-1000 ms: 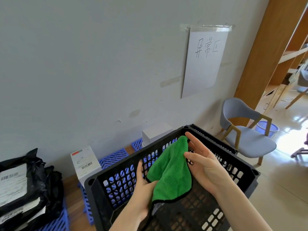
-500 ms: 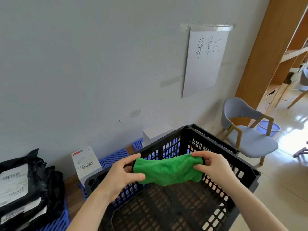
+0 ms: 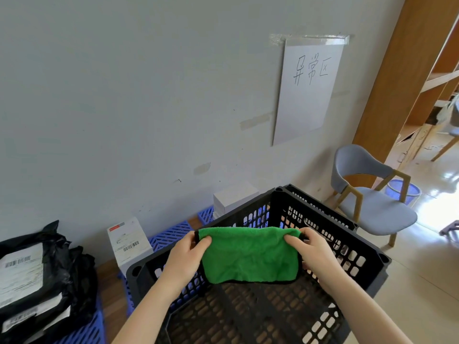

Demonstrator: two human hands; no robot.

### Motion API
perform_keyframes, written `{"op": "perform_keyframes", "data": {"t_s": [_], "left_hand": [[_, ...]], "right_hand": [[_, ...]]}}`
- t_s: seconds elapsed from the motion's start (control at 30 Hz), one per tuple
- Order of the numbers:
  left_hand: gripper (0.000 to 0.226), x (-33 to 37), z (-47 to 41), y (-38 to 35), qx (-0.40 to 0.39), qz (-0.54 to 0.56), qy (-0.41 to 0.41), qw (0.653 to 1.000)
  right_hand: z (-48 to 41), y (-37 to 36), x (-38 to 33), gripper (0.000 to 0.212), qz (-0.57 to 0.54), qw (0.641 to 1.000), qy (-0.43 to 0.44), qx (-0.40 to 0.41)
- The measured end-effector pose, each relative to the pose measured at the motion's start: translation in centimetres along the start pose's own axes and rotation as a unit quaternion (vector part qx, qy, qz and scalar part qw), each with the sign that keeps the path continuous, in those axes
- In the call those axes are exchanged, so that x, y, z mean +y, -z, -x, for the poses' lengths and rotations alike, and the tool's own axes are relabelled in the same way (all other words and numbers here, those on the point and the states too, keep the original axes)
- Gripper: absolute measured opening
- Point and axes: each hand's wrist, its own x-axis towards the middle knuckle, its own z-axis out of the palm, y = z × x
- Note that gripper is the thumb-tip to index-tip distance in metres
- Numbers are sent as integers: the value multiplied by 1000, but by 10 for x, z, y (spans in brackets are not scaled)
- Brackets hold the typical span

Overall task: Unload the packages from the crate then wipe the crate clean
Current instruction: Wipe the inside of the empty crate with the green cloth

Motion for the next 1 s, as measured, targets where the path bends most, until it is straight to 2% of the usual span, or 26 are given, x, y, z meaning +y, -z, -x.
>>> {"op": "perform_keyframes", "data": {"t_s": [0.1,0.17,0.23,0.33,0.4,0.47,0.57,0.7,0.83,1.0], "left_hand": [[12,5,7,-15,40,2,6,999],[12,8,13,-25,32,22,16,999],[16,12,17,-35,-9,77,32,996],[22,21,28,-52,-101,173,46,979],[26,25,34,-62,-111,206,35,972],[29,27,38,-69,-80,213,17,974],[32,30,41,-77,-18,202,8,979],[30,34,46,-81,4,164,3,986],[29,27,49,-66,-4,134,32,990],[29,-7,53,-32,45,19,60,997]], "right_hand": [[10,-12,-4,12,-30,999,29,34],[20,-19,-10,11,-68,995,66,34],[31,-26,-16,15,-93,990,103,-31],[44,-36,-19,28,-81,976,100,-176],[44,-39,-14,32,-26,972,133,-192],[43,-37,-8,41,62,962,207,-166],[42,-33,-1,66,193,919,320,-123],[31,-36,6,85,255,883,365,-146],[16,-47,3,79,209,892,335,-221],[1,-73,5,54,198,880,285,-325]]}}
